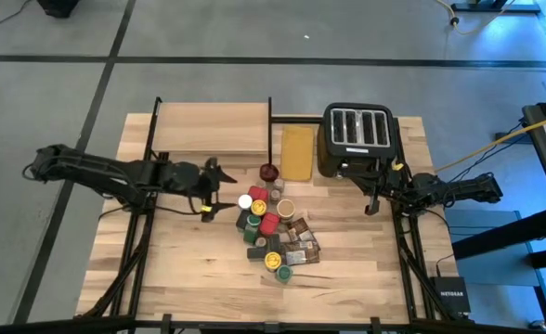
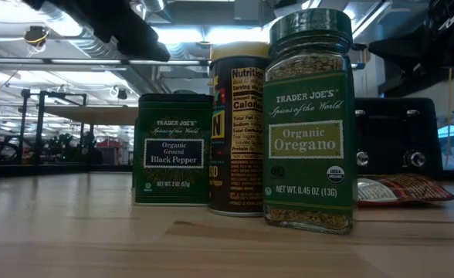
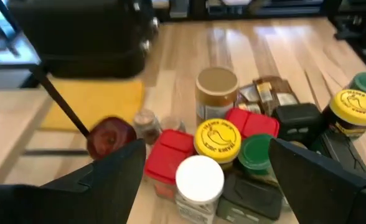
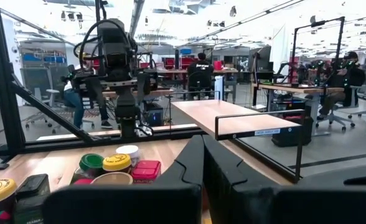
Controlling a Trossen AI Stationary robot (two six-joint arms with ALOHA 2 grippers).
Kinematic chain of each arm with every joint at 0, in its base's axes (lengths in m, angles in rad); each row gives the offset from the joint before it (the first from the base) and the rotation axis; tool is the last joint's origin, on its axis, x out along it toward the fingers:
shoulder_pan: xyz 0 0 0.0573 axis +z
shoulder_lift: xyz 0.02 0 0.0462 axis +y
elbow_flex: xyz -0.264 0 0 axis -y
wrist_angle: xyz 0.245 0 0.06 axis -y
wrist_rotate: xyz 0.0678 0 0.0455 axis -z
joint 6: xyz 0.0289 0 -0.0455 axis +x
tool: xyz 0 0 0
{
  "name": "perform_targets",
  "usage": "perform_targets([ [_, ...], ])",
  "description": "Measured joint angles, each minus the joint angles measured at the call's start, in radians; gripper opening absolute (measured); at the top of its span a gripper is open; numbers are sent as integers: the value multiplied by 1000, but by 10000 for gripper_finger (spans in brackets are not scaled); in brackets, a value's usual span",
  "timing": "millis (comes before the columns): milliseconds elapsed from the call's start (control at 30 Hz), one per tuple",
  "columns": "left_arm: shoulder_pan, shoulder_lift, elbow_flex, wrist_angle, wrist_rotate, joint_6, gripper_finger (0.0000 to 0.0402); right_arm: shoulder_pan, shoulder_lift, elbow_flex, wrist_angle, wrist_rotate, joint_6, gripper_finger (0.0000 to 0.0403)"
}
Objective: Shelf spices
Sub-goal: Put the white seasoning bottle on the shelf
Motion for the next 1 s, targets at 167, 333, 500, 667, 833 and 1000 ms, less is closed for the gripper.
perform_targets([
  [167,-4,87,27,-1,0,-12,331,0,0,0,-2,0,0,5],
  [333,9,179,26,20,-4,-16,331,0,0,0,-2,0,0,5],
  [500,26,248,26,24,1,-41,331,0,0,0,-26,0,-4,5],
  [667,27,309,26,42,38,-57,331,0,0,0,-52,8,-23,5],
  [833,27,350,26,59,46,-68,331,0,0,0,-51,14,-23,5],
  [1000,32,370,26,79,42,-66,329,0,0,0,-54,51,-23,5],
])
